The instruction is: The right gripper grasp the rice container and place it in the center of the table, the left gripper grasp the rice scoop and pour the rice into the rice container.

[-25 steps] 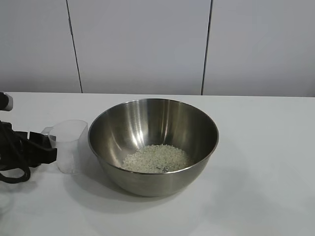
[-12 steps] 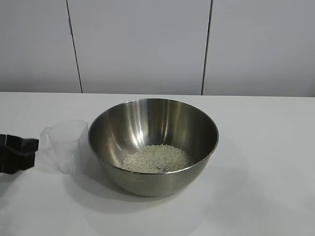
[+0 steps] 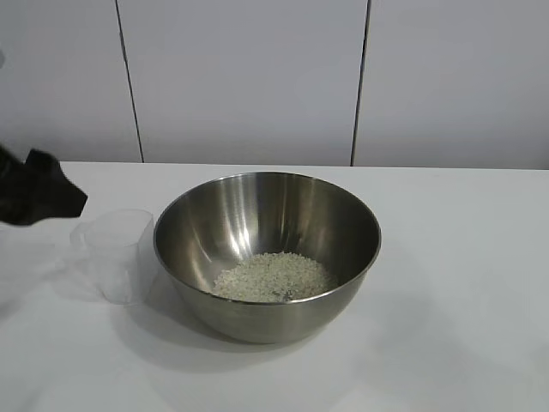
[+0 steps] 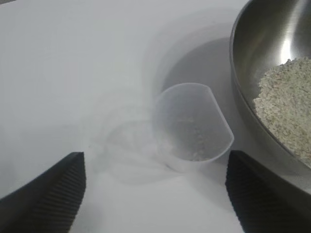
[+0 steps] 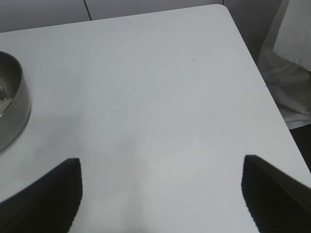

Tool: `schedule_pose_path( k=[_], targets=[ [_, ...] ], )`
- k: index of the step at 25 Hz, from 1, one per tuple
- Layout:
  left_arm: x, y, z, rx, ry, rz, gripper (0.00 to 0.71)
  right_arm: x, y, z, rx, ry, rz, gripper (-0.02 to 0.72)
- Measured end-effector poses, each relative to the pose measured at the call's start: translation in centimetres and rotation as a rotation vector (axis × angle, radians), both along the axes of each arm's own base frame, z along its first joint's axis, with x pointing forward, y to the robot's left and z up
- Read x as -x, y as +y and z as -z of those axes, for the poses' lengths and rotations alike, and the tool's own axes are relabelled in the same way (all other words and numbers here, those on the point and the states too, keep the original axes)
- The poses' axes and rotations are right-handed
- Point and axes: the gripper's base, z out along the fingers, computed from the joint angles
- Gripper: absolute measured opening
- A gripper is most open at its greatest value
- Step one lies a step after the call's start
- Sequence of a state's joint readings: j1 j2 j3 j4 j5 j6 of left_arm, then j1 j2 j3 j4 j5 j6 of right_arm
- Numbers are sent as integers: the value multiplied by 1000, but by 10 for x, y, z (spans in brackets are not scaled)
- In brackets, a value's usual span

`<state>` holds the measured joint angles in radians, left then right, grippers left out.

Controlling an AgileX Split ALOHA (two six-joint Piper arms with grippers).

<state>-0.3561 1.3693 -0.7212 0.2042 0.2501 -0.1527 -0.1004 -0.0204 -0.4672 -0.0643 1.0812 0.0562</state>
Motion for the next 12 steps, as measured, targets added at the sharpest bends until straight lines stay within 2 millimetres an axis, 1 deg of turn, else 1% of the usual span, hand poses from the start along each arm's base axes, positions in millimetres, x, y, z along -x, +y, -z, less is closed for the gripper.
schedule_pose_path(
  k=[2, 4, 5, 7, 9, 11, 12],
  targets=[
    [-11, 8, -22, -24, 31, -61, 633, 0, 0, 0, 0, 0, 0, 610],
    [-20, 23, -38, -33, 40, -131, 639, 0, 0, 0, 0, 0, 0, 610],
    [-24, 33, -45, -37, 47, -176, 641, 0, 0, 0, 0, 0, 0, 610],
    [-30, 58, -53, -55, 60, -256, 642, 0, 0, 0, 0, 0, 0, 610],
    [-32, 87, -56, -56, 73, -342, 642, 0, 0, 0, 0, 0, 0, 610],
    [-30, 113, -58, -31, 94, -402, 643, 0, 0, 0, 0, 0, 0, 610],
    [-29, 124, -59, 9, 104, -439, 643, 0, 0, 0, 0, 0, 0, 610]
  ],
)
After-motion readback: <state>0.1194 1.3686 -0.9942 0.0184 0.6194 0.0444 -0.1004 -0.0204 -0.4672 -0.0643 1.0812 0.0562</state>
